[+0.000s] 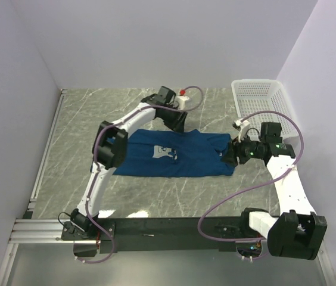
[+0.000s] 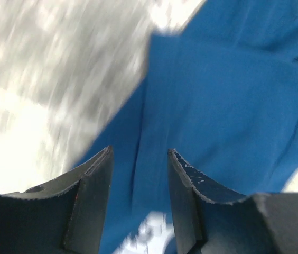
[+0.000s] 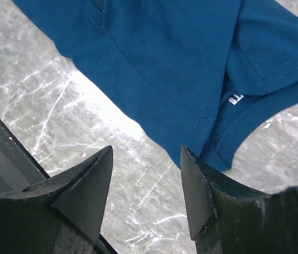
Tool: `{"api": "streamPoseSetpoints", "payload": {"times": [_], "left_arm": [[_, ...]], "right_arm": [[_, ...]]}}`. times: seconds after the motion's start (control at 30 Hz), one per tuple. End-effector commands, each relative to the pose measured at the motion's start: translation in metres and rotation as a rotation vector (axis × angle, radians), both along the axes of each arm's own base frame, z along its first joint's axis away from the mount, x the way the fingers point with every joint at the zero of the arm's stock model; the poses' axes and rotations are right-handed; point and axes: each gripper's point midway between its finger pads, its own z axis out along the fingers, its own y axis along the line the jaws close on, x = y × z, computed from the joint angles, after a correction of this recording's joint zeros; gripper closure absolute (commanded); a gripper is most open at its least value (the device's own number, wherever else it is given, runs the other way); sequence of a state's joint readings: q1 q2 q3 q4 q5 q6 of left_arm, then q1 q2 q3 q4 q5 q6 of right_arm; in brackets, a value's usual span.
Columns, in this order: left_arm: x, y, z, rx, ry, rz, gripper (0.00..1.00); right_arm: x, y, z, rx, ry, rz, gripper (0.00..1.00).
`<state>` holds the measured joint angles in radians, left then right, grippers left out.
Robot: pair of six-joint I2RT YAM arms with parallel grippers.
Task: Fold and stack the t-shirts
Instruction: Fold the tshirt
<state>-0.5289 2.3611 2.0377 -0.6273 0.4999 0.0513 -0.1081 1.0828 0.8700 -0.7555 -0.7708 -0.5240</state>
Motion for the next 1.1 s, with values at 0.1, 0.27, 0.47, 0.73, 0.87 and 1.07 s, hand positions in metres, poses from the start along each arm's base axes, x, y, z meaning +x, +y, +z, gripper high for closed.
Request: {"api": "streamPoseSetpoints", "payload": {"times": [0.1, 0.27, 0.47, 0.73, 0.87, 1.07], "left_arm": [[0.031, -0.033, 0.003, -0.051, -0.116, -0.071, 0.37], [0.037, -0.040, -0.014, -0.057, -0.118, -0.059, 0.25], [0.023, -0.047, -0.026, -0.067, -0.048, -0.112, 0.25], [-0.023, -0.045, -0.051, -0.060, 0.075, -0.217, 0.30], [-0.025, -0.046, -0.052, -0.054, 0.081, -0.217, 0.37], [-0.039, -0.048, -0.056, -0.040, 0.104, -0.246, 0.51]], "right_arm": [[-0.002, 0.003, 0.020, 0.053, -0.051, 0.023, 0.39], [-0.005, 0.003, 0.020, 0.067, -0.047, 0.027, 0.39], [-0.005, 0.002, 0.021, 0.073, -0.041, 0.025, 0.39], [-0.005, 0.001, 0.019, 0.076, -0.035, 0.021, 0.39], [-0.004, 0.000, 0.018, 0.077, -0.032, 0.015, 0.39], [-0.004, 0.001, 0.017, 0.079, -0.025, 0.018, 0.39]]}}
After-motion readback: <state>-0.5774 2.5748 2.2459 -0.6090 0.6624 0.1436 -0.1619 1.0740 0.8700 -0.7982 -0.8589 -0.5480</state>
